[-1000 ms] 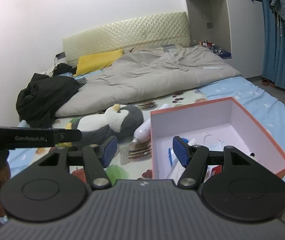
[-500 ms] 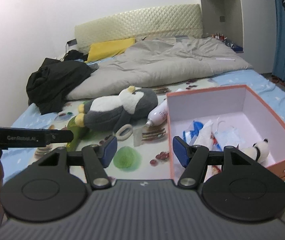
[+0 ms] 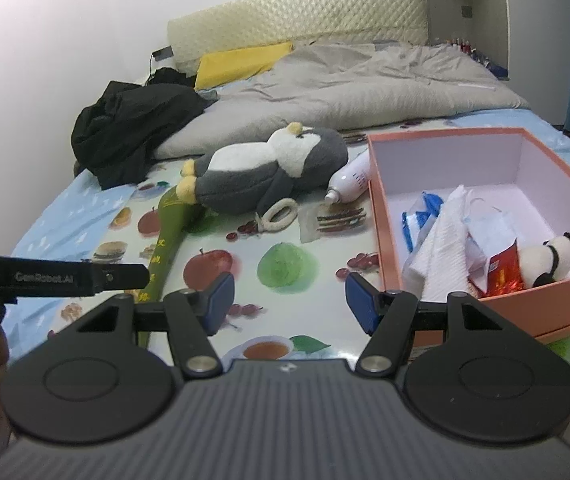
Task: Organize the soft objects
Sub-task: 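Withdraw both tools from the box and back away, then grasp the clear cup with the right gripper while the left grasps the hair tie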
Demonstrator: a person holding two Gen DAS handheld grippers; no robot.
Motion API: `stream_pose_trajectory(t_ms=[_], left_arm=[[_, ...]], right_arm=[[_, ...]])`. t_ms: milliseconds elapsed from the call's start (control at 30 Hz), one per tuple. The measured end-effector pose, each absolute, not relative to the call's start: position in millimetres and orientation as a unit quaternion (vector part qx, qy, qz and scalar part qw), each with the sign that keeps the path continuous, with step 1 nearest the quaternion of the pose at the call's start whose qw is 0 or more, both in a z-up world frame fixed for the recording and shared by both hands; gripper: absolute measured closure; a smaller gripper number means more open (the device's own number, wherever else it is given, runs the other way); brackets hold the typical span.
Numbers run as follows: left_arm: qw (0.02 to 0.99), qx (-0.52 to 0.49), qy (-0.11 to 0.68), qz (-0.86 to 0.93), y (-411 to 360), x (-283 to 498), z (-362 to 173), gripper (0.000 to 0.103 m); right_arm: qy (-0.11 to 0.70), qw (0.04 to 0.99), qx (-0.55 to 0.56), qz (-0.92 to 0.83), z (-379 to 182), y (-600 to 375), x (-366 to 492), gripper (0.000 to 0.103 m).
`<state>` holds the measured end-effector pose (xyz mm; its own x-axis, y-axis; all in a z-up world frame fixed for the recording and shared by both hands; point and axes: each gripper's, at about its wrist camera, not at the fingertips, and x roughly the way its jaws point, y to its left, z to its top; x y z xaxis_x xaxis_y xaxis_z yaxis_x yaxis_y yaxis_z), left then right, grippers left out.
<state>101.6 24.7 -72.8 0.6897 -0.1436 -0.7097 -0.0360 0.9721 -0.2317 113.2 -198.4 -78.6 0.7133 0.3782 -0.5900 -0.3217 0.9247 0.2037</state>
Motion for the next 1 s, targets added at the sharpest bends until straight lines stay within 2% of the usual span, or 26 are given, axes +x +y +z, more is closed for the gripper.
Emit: stream_pose_trajectory(t_ms=[733,1000], left_arm=[[0.896,-0.129,0.425,0.002,70.7,226.7,-128.4,0.059],[0.887,-0.134,0.441,-0.005,89.0,290.2,-166.6,0.055]], right_arm=[[0.39,0.897,0.019,0.207,-133.2,-158.0,223.4,0.039],[0.408,0.888,-0.002,0.213,-164.0,-131.7,282.5,0.039]])
